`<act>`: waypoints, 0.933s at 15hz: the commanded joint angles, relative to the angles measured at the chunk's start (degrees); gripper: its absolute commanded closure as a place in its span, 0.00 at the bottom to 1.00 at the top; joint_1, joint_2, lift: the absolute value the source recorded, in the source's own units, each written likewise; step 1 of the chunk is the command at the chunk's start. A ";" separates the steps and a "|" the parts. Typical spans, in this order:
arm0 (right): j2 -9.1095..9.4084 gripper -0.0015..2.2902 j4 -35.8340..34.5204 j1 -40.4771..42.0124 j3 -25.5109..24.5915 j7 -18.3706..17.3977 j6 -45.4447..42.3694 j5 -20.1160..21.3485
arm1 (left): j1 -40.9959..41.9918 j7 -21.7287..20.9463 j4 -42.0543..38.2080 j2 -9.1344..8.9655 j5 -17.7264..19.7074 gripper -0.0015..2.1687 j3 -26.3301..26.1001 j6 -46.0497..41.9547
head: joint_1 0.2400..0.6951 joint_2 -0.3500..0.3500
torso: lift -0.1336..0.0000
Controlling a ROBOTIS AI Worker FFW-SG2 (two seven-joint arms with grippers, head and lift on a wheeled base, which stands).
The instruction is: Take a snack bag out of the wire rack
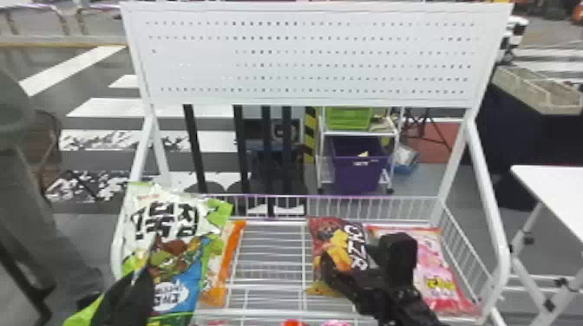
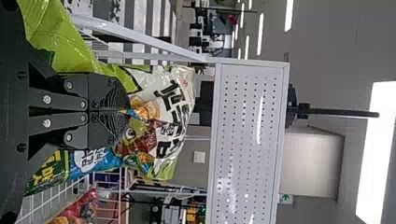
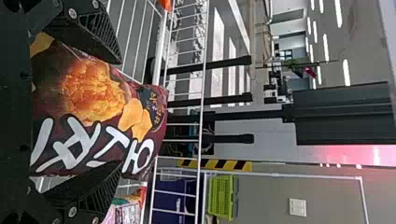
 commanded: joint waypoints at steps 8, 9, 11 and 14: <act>0.08 0.98 2.11 -3.58 0.76 -0.18 8.95 -1.18 | -1.06 -0.08 0.94 0.18 0.53 0.98 0.14 0.18 | 0.57 0.50 | 1.00; -0.01 0.98 1.67 -3.49 0.85 -0.45 9.12 -1.18 | -1.06 -0.08 0.94 0.18 0.53 0.98 0.22 0.35 | 0.57 0.50 | 1.00; -0.01 0.98 1.32 -3.58 1.03 -0.89 9.12 -1.44 | -1.06 0.00 0.94 0.18 0.53 0.98 0.22 0.35 | 0.57 0.50 | 1.00; -0.36 0.98 -0.44 -2.70 1.03 -1.33 8.77 -1.53 | -1.06 0.00 0.94 0.18 0.53 0.98 0.22 0.35 | 0.57 0.50 | 1.00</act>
